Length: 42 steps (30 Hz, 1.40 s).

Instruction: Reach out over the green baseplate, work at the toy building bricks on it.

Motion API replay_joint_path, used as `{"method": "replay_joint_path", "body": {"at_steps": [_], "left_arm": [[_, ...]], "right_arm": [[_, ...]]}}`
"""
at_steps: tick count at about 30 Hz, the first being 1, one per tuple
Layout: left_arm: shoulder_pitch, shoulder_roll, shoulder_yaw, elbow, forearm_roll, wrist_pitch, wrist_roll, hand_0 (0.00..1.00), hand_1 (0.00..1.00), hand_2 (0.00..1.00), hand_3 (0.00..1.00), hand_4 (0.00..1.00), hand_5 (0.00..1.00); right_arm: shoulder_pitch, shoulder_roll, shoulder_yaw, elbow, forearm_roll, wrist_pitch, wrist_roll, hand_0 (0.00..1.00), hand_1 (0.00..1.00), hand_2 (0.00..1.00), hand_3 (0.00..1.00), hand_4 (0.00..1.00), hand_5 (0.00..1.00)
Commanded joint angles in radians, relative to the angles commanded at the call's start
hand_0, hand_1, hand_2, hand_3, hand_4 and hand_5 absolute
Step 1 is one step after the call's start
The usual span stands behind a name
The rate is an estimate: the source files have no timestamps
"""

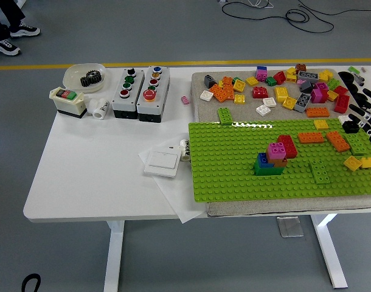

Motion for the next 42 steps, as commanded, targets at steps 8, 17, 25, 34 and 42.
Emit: {"method": "replay_joint_path", "body": {"at_steps": [8,17,25,34,42], "left_arm": [[0.0,-0.002,0.002,0.0,-0.001,0.004,-0.001,0.745,0.737,0.707,0.597,0.666,0.608],[-0.003,-0.001,0.003,0.0,-0.001,0.008,-0.003,0.742,0.737,0.705,0.597,0.666,0.608],[-0.005,-0.002,0.004,0.0,0.0,0.006,-0.003,0.746,0.737,0.707,0.597,0.666,0.608],[-0.004,-0.003,0.007,0.0,-0.003,0.009,-0.003,0.746,0.737,0.706,0.597,0.665,0.607],[0.0,-0.002,0.003,0.0,0.002,0.01,-0.002,0.743,0.735,0.705,0.597,0.666,0.608]], "right_arm": [[-0.001,0.0,-0.004,-0.008,-0.014,-0.016,-0.004,0.938,0.837,0.847,0.86,0.998,0.998],[-0.002,0.0,-0.007,-0.023,-0.056,-0.031,0.007,0.925,0.831,0.838,0.845,0.998,0.987],[0.001,-0.001,-0.008,-0.027,-0.076,-0.036,0.011,0.918,0.83,0.836,0.843,0.998,0.981],[0.001,-0.001,-0.015,-0.032,-0.095,-0.049,0.015,0.914,0.828,0.832,0.839,0.998,0.979],[0.002,-0.001,-0.028,-0.037,-0.129,-0.058,0.016,0.895,0.823,0.822,0.83,0.998,0.905]]}}
